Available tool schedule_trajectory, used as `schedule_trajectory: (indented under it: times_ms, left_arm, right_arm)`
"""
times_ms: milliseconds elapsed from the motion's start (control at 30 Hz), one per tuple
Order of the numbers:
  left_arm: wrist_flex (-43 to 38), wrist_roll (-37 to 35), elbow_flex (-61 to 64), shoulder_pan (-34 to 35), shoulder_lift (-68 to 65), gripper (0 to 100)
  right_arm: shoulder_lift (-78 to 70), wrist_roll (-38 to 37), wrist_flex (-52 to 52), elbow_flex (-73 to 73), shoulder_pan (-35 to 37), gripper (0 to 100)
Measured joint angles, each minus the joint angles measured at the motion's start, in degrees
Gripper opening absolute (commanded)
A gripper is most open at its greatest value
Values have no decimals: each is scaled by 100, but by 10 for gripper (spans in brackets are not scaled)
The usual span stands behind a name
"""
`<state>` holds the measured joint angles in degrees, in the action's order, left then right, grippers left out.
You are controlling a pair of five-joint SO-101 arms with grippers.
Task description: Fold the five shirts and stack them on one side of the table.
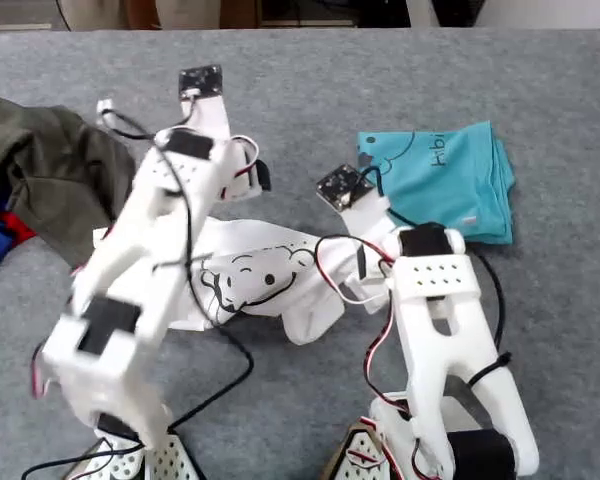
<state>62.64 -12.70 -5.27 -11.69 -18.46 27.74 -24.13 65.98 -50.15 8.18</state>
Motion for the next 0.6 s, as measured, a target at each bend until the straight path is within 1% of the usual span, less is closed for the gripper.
schedule_trajectory:
  times_ms: [100, 200, 367, 433, 467, 500, 533, 600]
  left_arm:
    - [35, 0, -686, 0, -1055, 192]
    - [484, -9, -1380, -97, -1890, 157]
    - [1670, -18, -2708, -378, -2593, 123]
    - [2101, -18, -3068, -466, -2778, 71]
    - [2233, -18, -3218, -501, -2875, 24]
    - [2303, -18, -3314, -527, -2954, 12]
    - [2356, -18, -3411, -554, -3007, 29]
    - [2391, -9, -3481, -589, -3077, 16]
  right_arm:
    - [0, -35, -132, -141, 0, 3]
    - [0, -35, -167, -158, 9, 3]
    - [0, -35, -255, -176, 9, 3]
    - [0, -35, -290, -193, 9, 3]
    - [0, -35, -290, -193, 9, 3]
    - [0, -35, -290, -193, 9, 3]
    - [0, -35, -290, -193, 9, 3]
    - [0, -35, -290, -193, 9, 3]
